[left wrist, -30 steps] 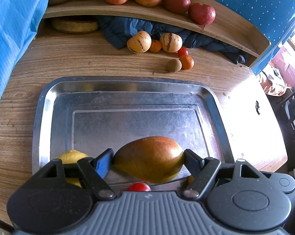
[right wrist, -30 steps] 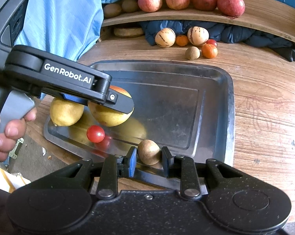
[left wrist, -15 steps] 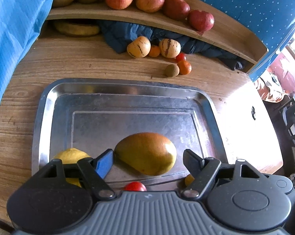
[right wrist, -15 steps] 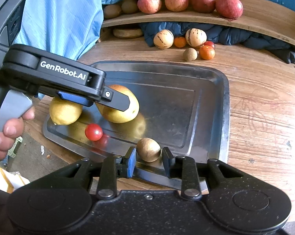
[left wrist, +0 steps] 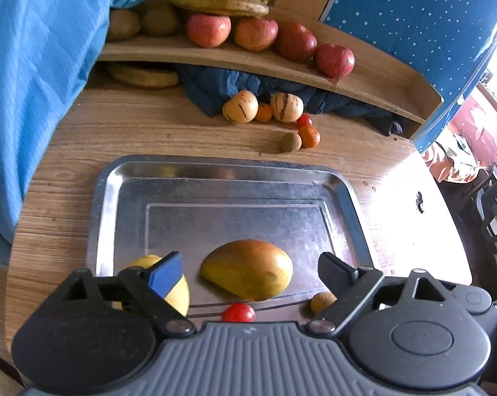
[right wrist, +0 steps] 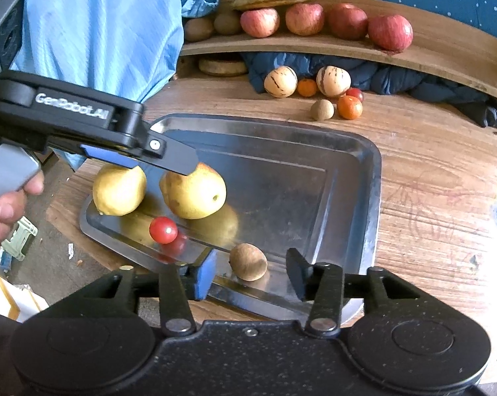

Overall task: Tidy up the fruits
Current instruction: 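Open the left gripper releasing the pear while the right gripper releases the brown fruit into the tray, then withdraw both open tools from the tray toward the remaining fruits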

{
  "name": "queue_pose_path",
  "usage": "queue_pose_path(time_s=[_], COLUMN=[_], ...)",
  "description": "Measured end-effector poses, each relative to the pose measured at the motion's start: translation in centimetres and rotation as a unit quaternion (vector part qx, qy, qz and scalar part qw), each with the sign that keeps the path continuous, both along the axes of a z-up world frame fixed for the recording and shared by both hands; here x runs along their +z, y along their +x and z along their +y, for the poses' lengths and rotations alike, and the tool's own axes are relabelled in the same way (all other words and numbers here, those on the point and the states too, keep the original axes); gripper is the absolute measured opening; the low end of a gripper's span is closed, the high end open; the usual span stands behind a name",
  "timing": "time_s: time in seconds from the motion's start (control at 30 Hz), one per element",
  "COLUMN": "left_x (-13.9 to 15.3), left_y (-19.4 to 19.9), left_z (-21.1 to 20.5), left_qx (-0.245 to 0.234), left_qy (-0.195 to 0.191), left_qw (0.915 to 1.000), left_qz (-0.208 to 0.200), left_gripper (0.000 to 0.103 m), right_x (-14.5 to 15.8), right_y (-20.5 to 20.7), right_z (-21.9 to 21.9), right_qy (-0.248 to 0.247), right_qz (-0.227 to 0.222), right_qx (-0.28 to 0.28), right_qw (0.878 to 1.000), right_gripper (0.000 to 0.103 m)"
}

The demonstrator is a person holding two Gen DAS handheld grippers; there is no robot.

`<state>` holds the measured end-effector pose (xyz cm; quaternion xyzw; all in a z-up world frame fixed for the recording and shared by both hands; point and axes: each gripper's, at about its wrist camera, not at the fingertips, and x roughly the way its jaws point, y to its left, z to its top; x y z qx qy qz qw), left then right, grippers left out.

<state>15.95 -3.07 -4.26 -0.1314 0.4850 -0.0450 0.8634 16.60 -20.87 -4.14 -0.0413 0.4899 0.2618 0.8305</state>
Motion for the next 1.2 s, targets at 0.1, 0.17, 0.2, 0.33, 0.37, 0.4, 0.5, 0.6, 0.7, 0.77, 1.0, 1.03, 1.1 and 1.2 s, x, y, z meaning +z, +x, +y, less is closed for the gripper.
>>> queue_pose_path(time_s=[0.1, 0.17, 0.2, 0.33, 0.37, 0.4, 0.5, 0.6, 0.7, 0.77, 1.0, 1.03, 1.1, 1.2], left_x=[0.6, 0.7, 0.8, 0.8, 0.8, 0.7, 0.5, -0.1, -0.7, -0.9, -0.9, -0.8, -0.8, -0.6], left_y=[-1.0, -1.5, -1.9, -3.2, -3.5, -3.9, -5.0, -5.9, -6.2, -6.4, -6.1, -5.9, -5.6, -5.1], left_z=[0.5, 0.8, 1.1, 2.0, 2.3, 2.6, 3.3, 3.7, 4.0, 4.1, 4.3, 4.3, 4.4, 4.5], left_qx=[0.001, 0.004, 0.007, 0.013, 0.016, 0.020, 0.025, 0.024, 0.026, 0.028, 0.030, 0.030, 0.030, 0.028], left_qy=[0.012, 0.018, 0.022, 0.036, 0.040, 0.043, 0.050, 0.059, 0.073, 0.079, 0.087, 0.089, 0.092, 0.097], left_qw=[0.9999, 0.9998, 0.9997, 0.9991, 0.9988, 0.9984, 0.9974, 0.9954, 0.9920, 0.9904, 0.9887, 0.9885, 0.9882, 0.9879], left_qz=[-0.003, 0.000, 0.003, 0.015, 0.023, 0.030, 0.047, 0.071, 0.100, 0.110, 0.118, 0.119, 0.119, 0.118], left_gripper=[0.098, 0.099, 0.100, 0.102, 0.102, 0.102, 0.102, 0.102, 0.102, 0.102, 0.102, 0.102, 0.102, 0.102], right_x=[0.4, 0.7, 0.8, 1.3, 1.4, 1.6, 2.0, 2.3, 2.2, 2.1, 1.7, 1.7, 1.8, 1.8], right_y=[-0.1, -0.2, -0.2, -0.4, -0.4, -0.5, -0.7, -0.9, -0.9, -1.0, -0.6, -0.5, -0.4, -0.1], right_z=[-0.1, -0.2, -0.2, -0.2, -0.2, -0.2, -0.2, -0.3, -0.2, -0.2, 0.3, 0.3, 0.4, 0.4], right_qy=[0.001, 0.001, 0.001, 0.000, -0.001, -0.003, -0.012, -0.020, -0.044, -0.055, -0.076, -0.076, -0.076, -0.075], right_qz=[-0.002, -0.004, -0.005, -0.008, -0.008, -0.007, -0.004, 0.003, 0.015, 0.017, 0.028, 0.027, 0.025, 0.025], right_qx=[0.003, 0.005, 0.006, 0.010, 0.011, 0.013, 0.024, 0.031, 0.032, 0.031, 0.033, 0.033, 0.032, 0.027], right_qw=[1.000, 1.000, 1.000, 1.000, 1.000, 1.000, 1.000, 0.999, 0.998, 0.998, 0.996, 0.996, 0.996, 0.996], right_gripper=[0.059, 0.064, 0.068, 0.080, 0.082, 0.086, 0.095, 0.099, 0.100, 0.100, 0.102, 0.102, 0.102, 0.102])
